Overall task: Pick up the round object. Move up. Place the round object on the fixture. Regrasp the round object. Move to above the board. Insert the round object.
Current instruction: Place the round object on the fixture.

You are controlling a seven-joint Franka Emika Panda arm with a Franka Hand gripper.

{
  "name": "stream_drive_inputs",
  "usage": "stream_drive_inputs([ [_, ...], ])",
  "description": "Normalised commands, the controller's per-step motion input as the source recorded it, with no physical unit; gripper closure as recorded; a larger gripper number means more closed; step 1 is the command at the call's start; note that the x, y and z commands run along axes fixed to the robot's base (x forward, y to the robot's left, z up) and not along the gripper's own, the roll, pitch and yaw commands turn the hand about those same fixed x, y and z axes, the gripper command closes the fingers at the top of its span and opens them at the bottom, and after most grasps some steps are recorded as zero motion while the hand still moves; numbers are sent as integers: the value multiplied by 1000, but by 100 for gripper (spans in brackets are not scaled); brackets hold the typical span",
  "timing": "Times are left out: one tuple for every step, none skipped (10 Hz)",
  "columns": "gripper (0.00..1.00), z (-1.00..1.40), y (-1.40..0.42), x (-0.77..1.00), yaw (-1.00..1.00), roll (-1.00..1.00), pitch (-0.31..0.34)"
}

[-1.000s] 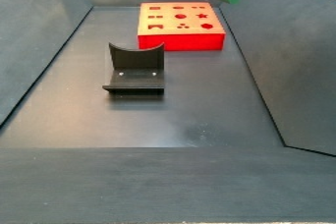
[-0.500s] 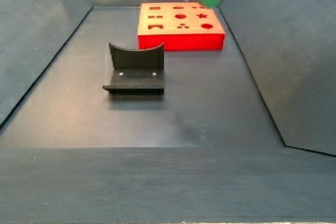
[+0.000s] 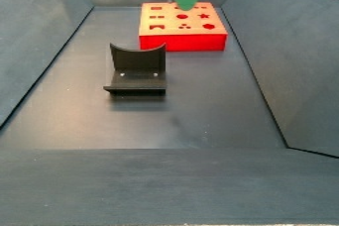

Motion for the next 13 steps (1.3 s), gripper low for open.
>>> stream_drive_inputs([
  [100, 6, 125, 1000, -115, 29, 186],
  [100, 7, 117, 1000, -75, 25, 177],
  [100, 4, 107, 1000, -48, 27, 166],
  [100, 4, 100, 1000, -39, 25, 164],
  [100, -23, -176, 964, -83, -1000, -12],
  [100, -25, -189, 874, -83, -1000, -10],
  [100, -9, -72, 739, -84, -1000, 1],
  [100, -4, -29, 634, -85, -1000, 15],
  [100, -1, -4, 533, -85, -1000, 34],
  [100, 6, 14, 442, -88, -1000, 52],
  [100, -7, 30, 330, -94, -1000, 64],
  [100, -8, 34, 243, -100, -1000, 74],
  [100, -5, 38, 156, -107, -1000, 82],
])
